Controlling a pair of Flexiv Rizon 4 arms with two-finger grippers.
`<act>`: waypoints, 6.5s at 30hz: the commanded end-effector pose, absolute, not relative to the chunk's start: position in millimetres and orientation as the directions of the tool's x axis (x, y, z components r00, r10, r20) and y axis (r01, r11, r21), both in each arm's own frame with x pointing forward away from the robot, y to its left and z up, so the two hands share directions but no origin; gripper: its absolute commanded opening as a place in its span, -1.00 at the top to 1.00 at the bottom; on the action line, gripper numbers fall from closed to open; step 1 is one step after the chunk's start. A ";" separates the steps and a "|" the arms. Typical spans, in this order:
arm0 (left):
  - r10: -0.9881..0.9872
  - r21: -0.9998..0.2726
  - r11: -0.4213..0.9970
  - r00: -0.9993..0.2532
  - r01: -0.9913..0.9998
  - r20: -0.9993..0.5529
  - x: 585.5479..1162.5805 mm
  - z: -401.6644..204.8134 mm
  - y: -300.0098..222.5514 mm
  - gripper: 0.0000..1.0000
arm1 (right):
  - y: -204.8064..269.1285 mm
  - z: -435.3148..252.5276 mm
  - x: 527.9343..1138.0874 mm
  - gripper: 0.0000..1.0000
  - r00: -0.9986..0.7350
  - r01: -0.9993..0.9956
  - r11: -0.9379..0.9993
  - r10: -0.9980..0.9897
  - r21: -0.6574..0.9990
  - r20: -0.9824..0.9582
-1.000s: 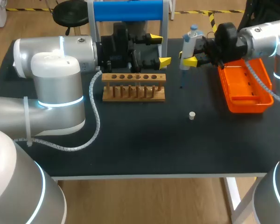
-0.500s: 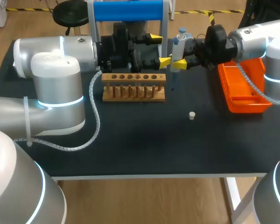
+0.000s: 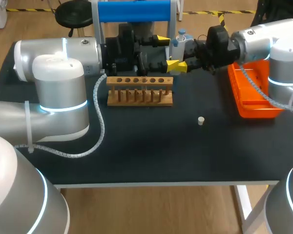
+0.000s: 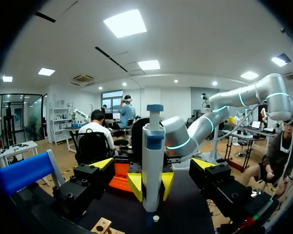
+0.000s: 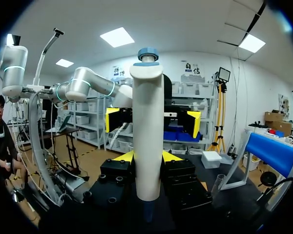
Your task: Invert the test tube, pick up the pipette, mount the tip to pipette, aspirate from beaker and dispense into the tube, eject the tip, return the pipette, and cap with the stopper.
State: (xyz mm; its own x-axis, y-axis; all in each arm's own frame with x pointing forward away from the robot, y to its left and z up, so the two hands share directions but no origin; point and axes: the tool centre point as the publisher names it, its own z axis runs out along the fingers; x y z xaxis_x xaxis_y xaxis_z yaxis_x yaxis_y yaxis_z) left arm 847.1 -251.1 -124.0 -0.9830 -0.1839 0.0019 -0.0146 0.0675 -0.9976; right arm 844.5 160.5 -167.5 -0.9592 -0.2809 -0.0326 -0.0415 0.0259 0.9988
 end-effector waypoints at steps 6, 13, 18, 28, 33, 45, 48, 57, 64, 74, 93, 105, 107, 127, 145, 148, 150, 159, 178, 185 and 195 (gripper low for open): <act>-0.186 -0.998 0.069 -0.983 -0.016 0.003 846.7 -123.3 -251.6 -1.00 | 171.1 -169.1 845.5 1.00 -0.960 -0.041 0.025 -0.279 0.999 -0.033; -0.186 -0.998 0.069 -0.983 -0.016 0.003 846.7 -123.3 -251.6 -1.00 | 176.5 -169.8 846.7 1.00 -0.964 -0.039 0.027 -0.264 0.999 -0.031; -0.186 -0.998 0.069 -0.983 -0.016 0.003 846.7 -123.3 -251.6 -1.00 | 178.4 -169.9 847.4 1.00 -0.968 -0.040 0.017 -0.250 0.999 -0.034; -0.186 -0.998 0.069 -0.983 -0.016 0.003 846.7 -123.3 -251.6 0.70 | 178.8 -168.3 848.3 1.00 -0.971 -0.043 0.008 -0.237 0.999 -0.040; -0.186 -0.998 0.069 -0.983 -0.016 0.003 846.7 -123.3 -251.6 1.00 | 180.4 -168.0 848.5 1.00 -0.969 -0.040 0.007 -0.245 0.999 -0.037; -0.186 -0.998 0.069 -0.983 -0.016 0.003 846.7 -123.3 -251.6 1.00 | 181.3 -168.2 849.0 1.00 -0.967 -0.042 0.017 -0.250 0.999 -0.037; -0.186 -0.998 0.069 -0.983 -0.016 0.003 846.7 -123.3 -251.6 1.00 | 181.2 -168.1 849.1 1.00 -0.967 -0.040 0.016 -0.253 0.999 -0.035; -0.186 -0.998 0.069 -0.983 -0.016 0.003 846.7 -123.3 -251.6 1.00 | 164.4 -165.4 845.8 -1.00 -0.965 -0.036 0.017 -0.259 0.999 -0.030; -0.186 -0.998 0.069 -0.983 -0.016 0.003 846.7 -123.3 -251.6 1.00 | 132.4 -162.7 852.1 -1.00 -0.974 -0.038 0.016 -0.223 0.999 -0.034; -0.186 -0.998 0.069 -0.983 -0.016 0.003 846.7 -123.3 -251.6 1.00 | 104.4 -162.0 892.4 -1.00 -0.996 -0.012 0.077 -0.087 0.997 -0.006; -0.186 -0.998 0.069 -0.983 -0.016 0.003 846.7 -123.3 -251.6 1.00 | 137.4 -141.7 992.0 -1.00 -0.995 -0.006 0.170 0.099 0.985 -0.023; -0.186 -0.998 0.069 -0.983 -0.016 0.003 846.7 -123.3 -251.6 1.00 | 153.4 -155.3 1040.7 -1.00 -0.987 0.027 0.207 0.159 0.978 -0.006; -0.186 -0.998 0.069 -0.983 -0.016 0.003 846.7 -123.3 -251.6 1.00 | 155.0 -157.2 1044.4 -1.00 -0.986 0.032 0.197 0.165 0.980 -0.001; -0.186 -0.998 0.069 -0.983 -0.016 0.003 846.7 -123.3 -251.6 1.00 | 172.6 -172.4 1077.7 -1.00 -0.977 0.020 0.249 0.211 0.968 -0.034; -0.186 -0.998 0.069 -0.983 -0.016 0.003 846.7 -123.3 -251.6 1.00 | 170.7 -157.2 1066.8 -1.00 -0.973 0.018 0.247 0.226 0.969 -0.039; -0.186 -0.998 0.069 -0.983 -0.016 0.003 846.7 -123.3 -251.6 1.00 | 170.7 -157.2 1066.8 -1.00 -0.973 0.018 0.247 0.226 0.969 -0.039; -0.186 -0.998 0.069 -0.983 -0.016 0.003 846.7 -123.3 -251.6 1.00 | 170.7 -157.2 1066.8 -1.00 -0.973 0.018 0.247 0.226 0.969 -0.039; -0.186 -0.998 0.069 -0.983 -0.016 0.003 846.7 -123.3 -251.6 1.00 | 170.7 -157.2 1066.8 -1.00 -0.973 0.018 0.247 0.226 0.969 -0.039; -0.186 -0.998 0.069 -0.983 -0.016 0.003 846.7 -123.3 -251.6 1.00 | 172.9 -159.9 1067.4 -1.00 -0.970 0.025 0.256 0.241 0.966 -0.039; -0.186 -0.998 0.069 -0.983 -0.016 0.003 846.7 -123.3 -251.6 1.00 | 176.0 -165.0 1070.6 -1.00 -0.963 0.042 0.269 0.268 0.962 -0.033; -0.186 -0.998 0.069 -0.983 -0.016 0.003 846.7 -123.3 -251.6 1.00 | 175.9 -170.8 1077.2 -1.00 -0.945 0.058 0.287 0.325 0.956 -0.040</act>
